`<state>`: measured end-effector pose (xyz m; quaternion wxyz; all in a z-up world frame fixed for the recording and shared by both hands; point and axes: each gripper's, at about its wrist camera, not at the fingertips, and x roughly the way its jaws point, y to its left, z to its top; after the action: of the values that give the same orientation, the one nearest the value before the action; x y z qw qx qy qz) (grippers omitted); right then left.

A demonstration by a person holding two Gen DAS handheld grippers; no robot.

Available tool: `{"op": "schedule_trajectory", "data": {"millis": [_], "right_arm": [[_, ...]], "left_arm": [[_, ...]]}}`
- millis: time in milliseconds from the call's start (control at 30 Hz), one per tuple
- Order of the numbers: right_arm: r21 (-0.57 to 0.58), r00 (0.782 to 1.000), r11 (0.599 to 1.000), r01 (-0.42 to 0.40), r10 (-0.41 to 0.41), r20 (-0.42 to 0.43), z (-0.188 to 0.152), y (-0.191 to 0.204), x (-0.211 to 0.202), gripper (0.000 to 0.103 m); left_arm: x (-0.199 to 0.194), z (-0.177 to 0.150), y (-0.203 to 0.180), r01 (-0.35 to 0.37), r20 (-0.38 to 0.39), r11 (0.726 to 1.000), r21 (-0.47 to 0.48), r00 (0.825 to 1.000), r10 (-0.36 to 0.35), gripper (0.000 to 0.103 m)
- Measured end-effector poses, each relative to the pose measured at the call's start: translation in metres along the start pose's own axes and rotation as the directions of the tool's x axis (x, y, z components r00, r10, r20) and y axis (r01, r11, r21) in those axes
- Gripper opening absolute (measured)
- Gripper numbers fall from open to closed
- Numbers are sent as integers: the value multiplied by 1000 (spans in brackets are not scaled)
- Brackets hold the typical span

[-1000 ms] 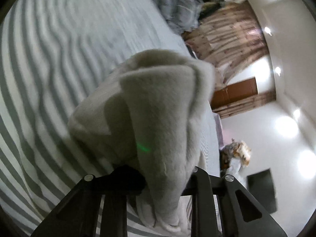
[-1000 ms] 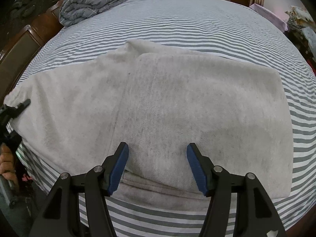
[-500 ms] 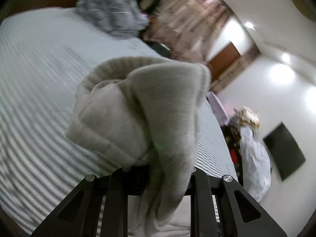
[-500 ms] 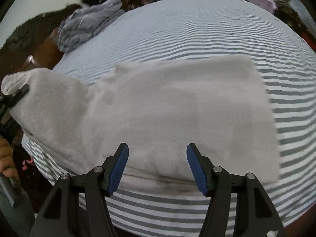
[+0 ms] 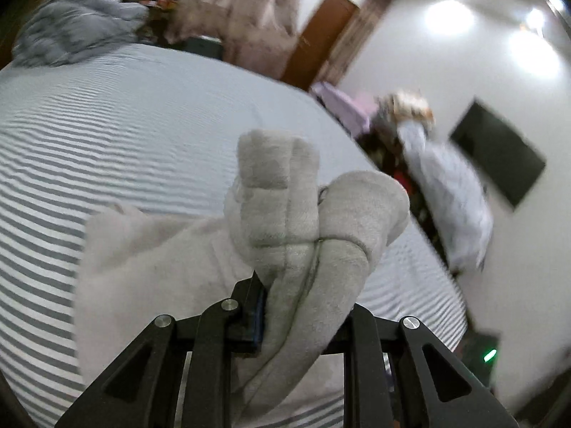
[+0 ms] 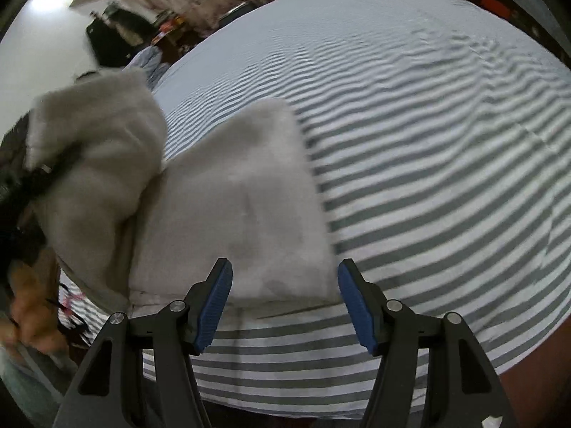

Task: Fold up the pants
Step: 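Fold the lifted end over onto the sweatpants with the left gripper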

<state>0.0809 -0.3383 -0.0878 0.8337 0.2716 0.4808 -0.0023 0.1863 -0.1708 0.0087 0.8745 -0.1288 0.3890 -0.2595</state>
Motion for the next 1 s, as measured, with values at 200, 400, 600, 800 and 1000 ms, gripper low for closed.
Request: {"op": "schedule_trajectory", "data": {"millis": [200, 400, 600, 800, 1000], "right_arm": [[27, 1000, 1000, -17, 17, 0, 2, -20, 4, 60], [37, 999, 999, -34, 34, -1, 4, -33, 10, 60], [51, 999, 998, -42, 42, 5, 0, -36, 5, 60], [47, 999, 998, -36, 35, 12, 0, -36, 2, 60], [53, 999, 998, -33, 32, 23, -4, -37, -6, 60]], "left_arm": [[45, -38, -23, -74, -65, 993, 97, 995, 80, 21], [47, -66, -42, -171, -43, 963, 209, 982, 183, 24], [44, -72, -52, -199, -52, 953, 228, 975, 217, 28], [33, -71, -48, -205, -65, 946, 252, 972, 228, 31], [41, -67, -55, -242, -107, 934, 262, 955, 277, 33]]}}
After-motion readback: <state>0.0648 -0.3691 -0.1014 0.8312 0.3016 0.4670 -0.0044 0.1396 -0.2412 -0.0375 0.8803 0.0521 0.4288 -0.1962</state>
